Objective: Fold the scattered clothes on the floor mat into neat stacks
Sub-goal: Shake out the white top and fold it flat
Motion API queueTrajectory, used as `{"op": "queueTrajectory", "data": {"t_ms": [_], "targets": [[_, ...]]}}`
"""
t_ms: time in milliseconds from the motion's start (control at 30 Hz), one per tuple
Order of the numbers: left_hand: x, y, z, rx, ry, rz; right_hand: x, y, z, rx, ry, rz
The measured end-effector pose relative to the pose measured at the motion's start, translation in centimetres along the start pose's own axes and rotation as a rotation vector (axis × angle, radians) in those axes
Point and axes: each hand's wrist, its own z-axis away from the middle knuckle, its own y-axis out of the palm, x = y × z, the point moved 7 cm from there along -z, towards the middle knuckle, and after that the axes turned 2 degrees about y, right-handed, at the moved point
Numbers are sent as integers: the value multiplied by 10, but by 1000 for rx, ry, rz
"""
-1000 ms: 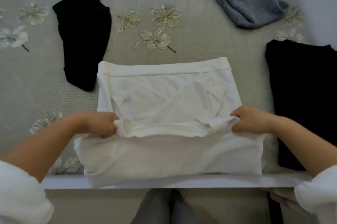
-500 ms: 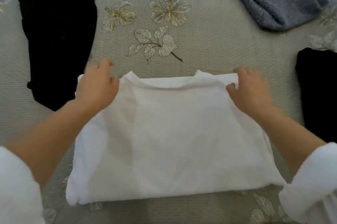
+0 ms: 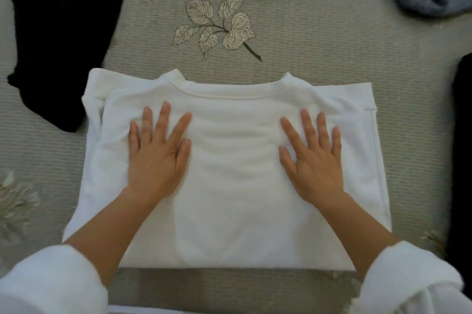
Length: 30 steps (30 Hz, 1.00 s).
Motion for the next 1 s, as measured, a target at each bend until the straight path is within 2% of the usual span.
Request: {"op": "queueTrajectory", "data": {"t_ms": [100,200,333,400,500,633,833,1000], "targets": [[-13,4,21,-2,-103,99,6,-1,18,-38,-85,-27],[-50,12,64,18,-82,174,1,9,59,-34,-213,-10],[-88,24,104,69,-156,245,-43,16,103,-26,-198,37],[-108,27,108,77,-173,277,-67,13,111,-7,-122,54],[-143,31,108,91,-85,246,-94,12,112,61,33,-20],[-150,35,107,76,-73,185,-98,11,107,85,70,-123],[-151,36,107,58,-69,180,-137,-1,113,-82,533,-600],[-150,34,108,68,-69,176,-159,-1,111,70,678,-830]]}}
